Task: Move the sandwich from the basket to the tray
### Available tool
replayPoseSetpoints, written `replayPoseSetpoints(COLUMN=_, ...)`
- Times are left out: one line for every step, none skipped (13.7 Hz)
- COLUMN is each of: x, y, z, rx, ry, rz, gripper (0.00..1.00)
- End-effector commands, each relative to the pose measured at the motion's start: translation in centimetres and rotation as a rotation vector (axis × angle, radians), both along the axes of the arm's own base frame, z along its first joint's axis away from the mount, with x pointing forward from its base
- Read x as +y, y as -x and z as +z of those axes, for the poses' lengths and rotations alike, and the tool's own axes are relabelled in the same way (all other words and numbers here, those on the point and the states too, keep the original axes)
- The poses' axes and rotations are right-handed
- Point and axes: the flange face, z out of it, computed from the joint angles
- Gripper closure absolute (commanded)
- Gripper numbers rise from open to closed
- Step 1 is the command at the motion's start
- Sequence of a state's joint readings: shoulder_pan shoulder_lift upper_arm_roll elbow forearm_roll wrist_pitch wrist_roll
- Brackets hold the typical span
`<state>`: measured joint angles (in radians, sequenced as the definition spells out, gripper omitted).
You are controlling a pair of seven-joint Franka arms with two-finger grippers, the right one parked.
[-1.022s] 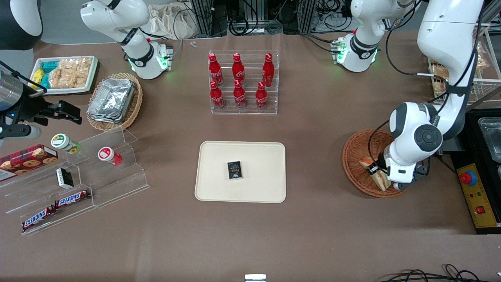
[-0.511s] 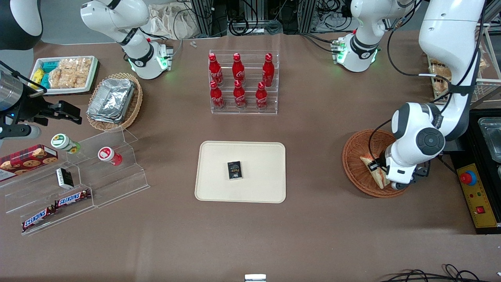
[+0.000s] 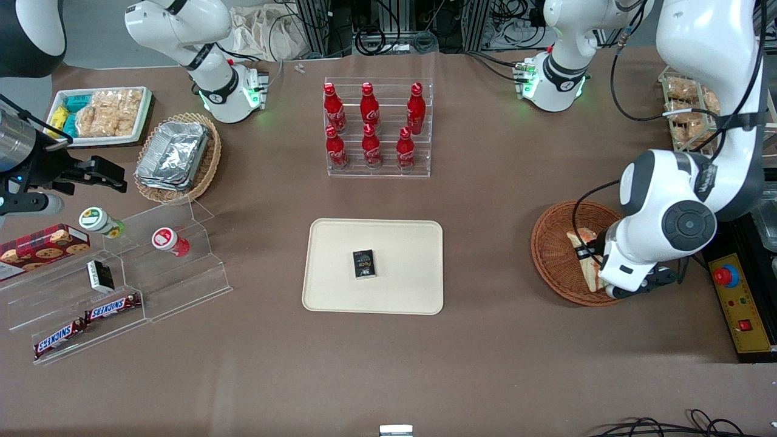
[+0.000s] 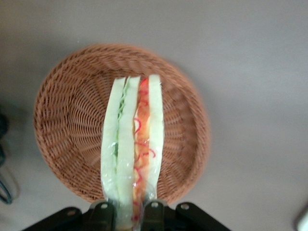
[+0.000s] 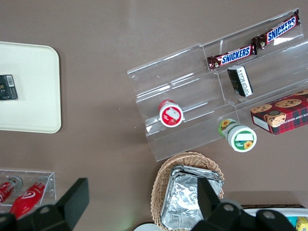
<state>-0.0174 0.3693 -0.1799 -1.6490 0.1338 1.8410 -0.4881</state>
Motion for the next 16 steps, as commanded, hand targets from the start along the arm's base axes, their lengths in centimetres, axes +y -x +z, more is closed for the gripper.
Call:
replayPoseSetpoints(x=-6.1, y=0.4, z=2.5, rx=0.007, ry=0.009, rz=-0.172, gripper=1.00)
replayPoseSetpoints(x=-8.2, y=0.8, z=2.8, rx=0.004, ry=0.020, rz=-0.229, gripper=1.00)
replayPoseSetpoints(x=-10.5, y=1.1, z=3.1, rx=-0.007, ry=0.030, rz=-0.267, gripper=1.00)
replayPoseSetpoints(x=-13.9, y=1.9, z=2.3, rx=0.001, ry=0.034, rz=-0.311, gripper=1.00)
replayPoseSetpoints(x=-16.6, y=2.5, z=1.5, rx=0.006, ry=0.038, rz=-0.351, gripper=1.00)
replayPoseSetpoints(x=-19.6, y=2.7, z=0.5, rx=0.001, ry=0.049, rz=-0.391, gripper=1.00)
replayPoseSetpoints(x=-23.0, y=3.0, z=-0.3, rx=-0.006, ry=0.062, rz=-0.435, gripper=1.00)
replayPoseSetpoints(x=-25.5, y=3.2, z=-1.5, rx=-0.003, ry=0.080, rz=-0.445, gripper=1.00)
replayPoseSetpoints(x=-27.9, y=3.4, z=-2.6, rx=-0.001, ry=0.119, rz=-0.429, gripper=1.00)
replayPoseSetpoints(x=-29.3, y=3.4, z=-3.7, rx=-0.013, ry=0.161, rz=-0.414, gripper=1.00)
replayPoseSetpoints(x=-30.6, y=3.5, z=-4.6, rx=-0.047, ry=0.190, rz=-0.418, gripper=1.00)
replayPoseSetpoints(x=-32.2, y=3.8, z=-5.8, rx=-0.077, ry=0.207, rz=-0.433, gripper=1.00)
replayPoseSetpoints(x=-33.3, y=4.1, z=-7.1, rx=-0.095, ry=0.217, rz=-0.437, gripper=1.00)
replayPoseSetpoints(x=-34.2, y=4.4, z=-8.3, rx=-0.107, ry=0.222, rz=-0.433, gripper=1.00)
replayPoseSetpoints(x=-34.8, y=4.5, z=-9.6, rx=-0.114, ry=0.220, rz=-0.418, gripper=1.00)
replayPoseSetpoints(x=-35.0, y=4.4, z=-10.5, rx=-0.124, ry=0.224, rz=-0.404, gripper=1.00)
